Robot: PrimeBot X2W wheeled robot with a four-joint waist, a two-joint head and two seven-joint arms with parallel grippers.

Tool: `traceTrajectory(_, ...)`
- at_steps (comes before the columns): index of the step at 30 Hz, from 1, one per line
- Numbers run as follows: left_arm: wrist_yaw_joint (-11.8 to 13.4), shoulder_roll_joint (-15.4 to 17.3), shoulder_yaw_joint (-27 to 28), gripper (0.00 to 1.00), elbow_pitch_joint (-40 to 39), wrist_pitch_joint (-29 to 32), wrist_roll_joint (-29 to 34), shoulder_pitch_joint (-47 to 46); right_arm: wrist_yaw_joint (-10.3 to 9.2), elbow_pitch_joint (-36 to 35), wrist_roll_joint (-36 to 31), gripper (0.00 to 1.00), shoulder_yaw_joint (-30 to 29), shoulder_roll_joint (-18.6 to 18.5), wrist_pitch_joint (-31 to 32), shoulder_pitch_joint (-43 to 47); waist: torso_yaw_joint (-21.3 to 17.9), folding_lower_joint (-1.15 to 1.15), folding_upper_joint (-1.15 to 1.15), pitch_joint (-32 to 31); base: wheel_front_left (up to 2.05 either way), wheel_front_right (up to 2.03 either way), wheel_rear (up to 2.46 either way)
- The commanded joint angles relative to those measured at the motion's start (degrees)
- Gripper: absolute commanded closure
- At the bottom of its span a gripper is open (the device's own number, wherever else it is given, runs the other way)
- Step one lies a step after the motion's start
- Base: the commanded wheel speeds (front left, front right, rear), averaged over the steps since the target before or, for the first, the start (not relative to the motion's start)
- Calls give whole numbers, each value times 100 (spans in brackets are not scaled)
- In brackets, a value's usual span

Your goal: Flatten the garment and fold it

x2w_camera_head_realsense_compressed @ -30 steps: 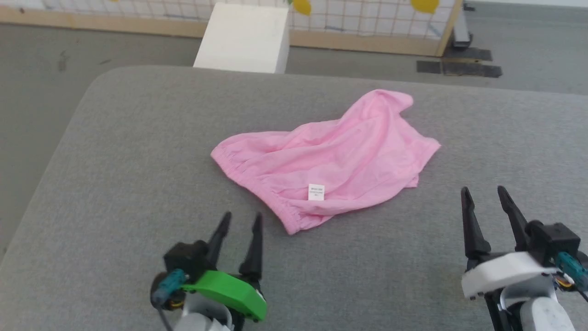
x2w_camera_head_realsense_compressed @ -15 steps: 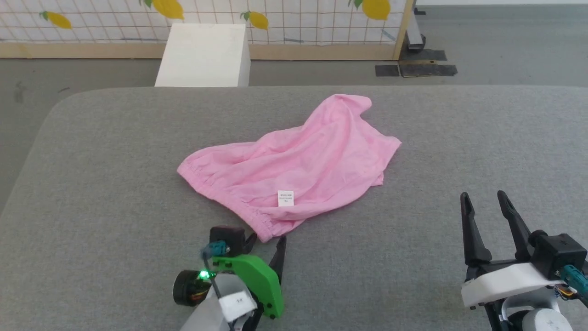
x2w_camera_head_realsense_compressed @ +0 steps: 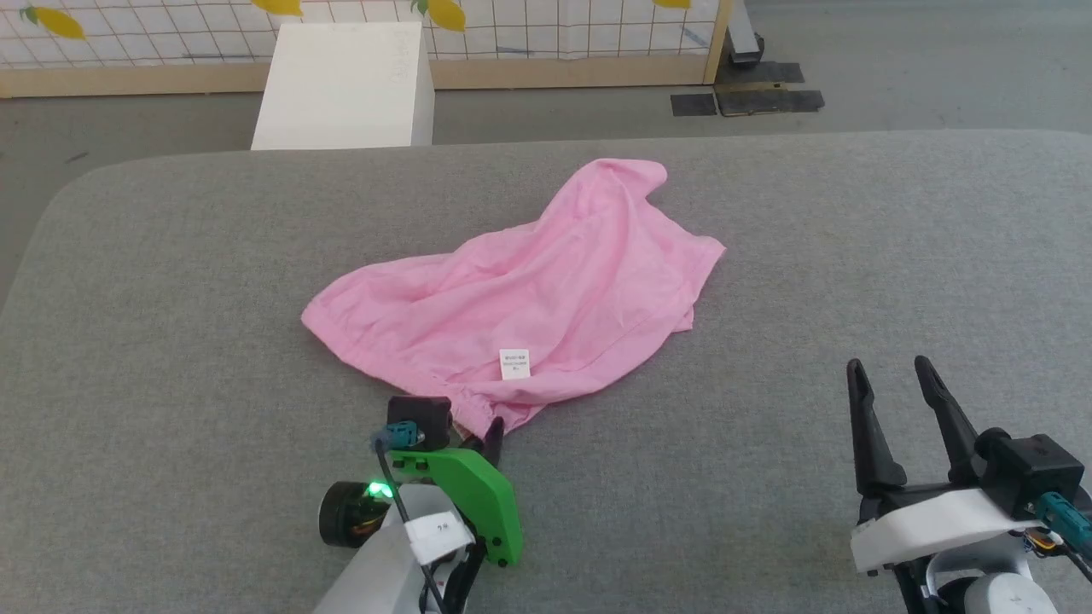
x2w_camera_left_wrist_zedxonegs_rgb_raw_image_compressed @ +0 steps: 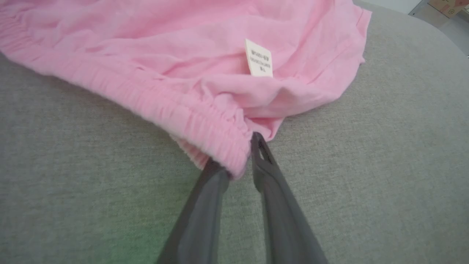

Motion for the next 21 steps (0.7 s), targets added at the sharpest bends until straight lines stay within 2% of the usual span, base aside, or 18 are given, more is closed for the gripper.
traceTrajectory(1, -29, 22, 2, 100, 24, -48, -33, -55, -9, 14, 53, 0, -2, 9, -30, -16, 22, 0, 0, -6, 0, 0, 0)
traceTrajectory(5, 18, 68, 112, 100, -85, -184, -134, 99, -9, 12, 65, 0, -37, 9, -18, -30, 77, 0, 0, -26, 0, 0, 0)
traceTrajectory(9, 175, 225, 327, 100, -432, -355, -241, 419, -9, -5, 74, 0, -96, 9, -5, -19, 170, 0, 0, -64, 0, 0, 0)
traceTrajectory(15, 455, 717, 535, 100, -1189, -190, -252, 1094, -9, 6, 63, 0, -226, 9, 213, 66, 381, 0, 0, -141, 0, 0, 0)
traceTrajectory(21, 765, 1041, 737, 100, -1778, 42, -278, 1561, -9, 64, -17, 0, -288, 9, 623, 107, 631, 0, 0, -160, 0, 0, 0)
